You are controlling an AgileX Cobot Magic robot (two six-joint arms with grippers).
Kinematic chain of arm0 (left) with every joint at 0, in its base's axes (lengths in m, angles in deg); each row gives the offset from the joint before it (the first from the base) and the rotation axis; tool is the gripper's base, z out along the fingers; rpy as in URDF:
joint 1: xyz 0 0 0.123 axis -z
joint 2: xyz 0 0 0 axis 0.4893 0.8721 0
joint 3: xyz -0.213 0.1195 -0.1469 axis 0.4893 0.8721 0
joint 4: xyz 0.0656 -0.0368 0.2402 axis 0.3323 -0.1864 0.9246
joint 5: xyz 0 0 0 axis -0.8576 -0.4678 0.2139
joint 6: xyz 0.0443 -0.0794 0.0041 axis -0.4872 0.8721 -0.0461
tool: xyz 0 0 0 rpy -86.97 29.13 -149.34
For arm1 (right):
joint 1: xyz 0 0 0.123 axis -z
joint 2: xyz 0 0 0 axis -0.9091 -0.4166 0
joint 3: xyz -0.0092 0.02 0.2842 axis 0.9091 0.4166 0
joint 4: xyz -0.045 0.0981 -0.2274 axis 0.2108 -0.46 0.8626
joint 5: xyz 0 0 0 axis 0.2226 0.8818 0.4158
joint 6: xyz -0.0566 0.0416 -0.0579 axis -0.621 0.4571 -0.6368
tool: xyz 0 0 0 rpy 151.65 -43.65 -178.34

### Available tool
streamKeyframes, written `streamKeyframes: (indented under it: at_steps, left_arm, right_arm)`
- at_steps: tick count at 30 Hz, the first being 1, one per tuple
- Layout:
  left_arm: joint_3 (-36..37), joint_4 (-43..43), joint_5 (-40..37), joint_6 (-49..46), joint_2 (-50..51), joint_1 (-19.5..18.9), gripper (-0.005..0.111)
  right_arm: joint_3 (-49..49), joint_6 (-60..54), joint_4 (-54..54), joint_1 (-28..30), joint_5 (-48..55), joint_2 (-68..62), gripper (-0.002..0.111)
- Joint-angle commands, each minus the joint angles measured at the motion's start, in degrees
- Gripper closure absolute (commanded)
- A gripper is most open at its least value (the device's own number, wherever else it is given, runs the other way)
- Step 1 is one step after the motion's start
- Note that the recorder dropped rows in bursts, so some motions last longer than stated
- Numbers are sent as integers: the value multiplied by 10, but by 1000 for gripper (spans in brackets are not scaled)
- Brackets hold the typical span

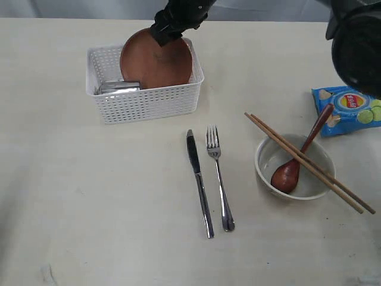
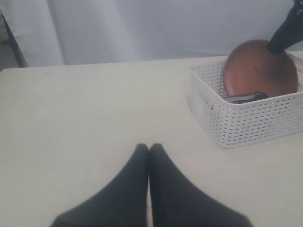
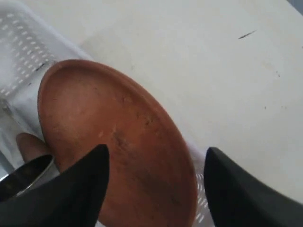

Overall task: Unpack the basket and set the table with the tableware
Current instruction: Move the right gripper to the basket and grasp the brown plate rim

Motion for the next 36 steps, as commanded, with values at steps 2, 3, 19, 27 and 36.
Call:
streamKeyframes:
  at_steps: [2,3,19,27,36]
  left_arm:
    - [1,-1,6,-1,-2,4,107]
    - [1,-1,6,-1,-2,4,107]
    - [1,-1,6,-1,-2,4,107]
    - [1,-1,6,-1,-2,4,107]
    - [1,-1,6,-1,-2,4,107]
  right_arm:
    - [-5,-80,2,-4,-45,-1,53]
    - [-5,-91,1,-4,-45,-1,54]
    - [-5,-100,-15,-7,-41,-28,68]
    - [-5,-100,-15,-11,-39,-25,109]
    - [-5,-100,-14,-11,3,4,109]
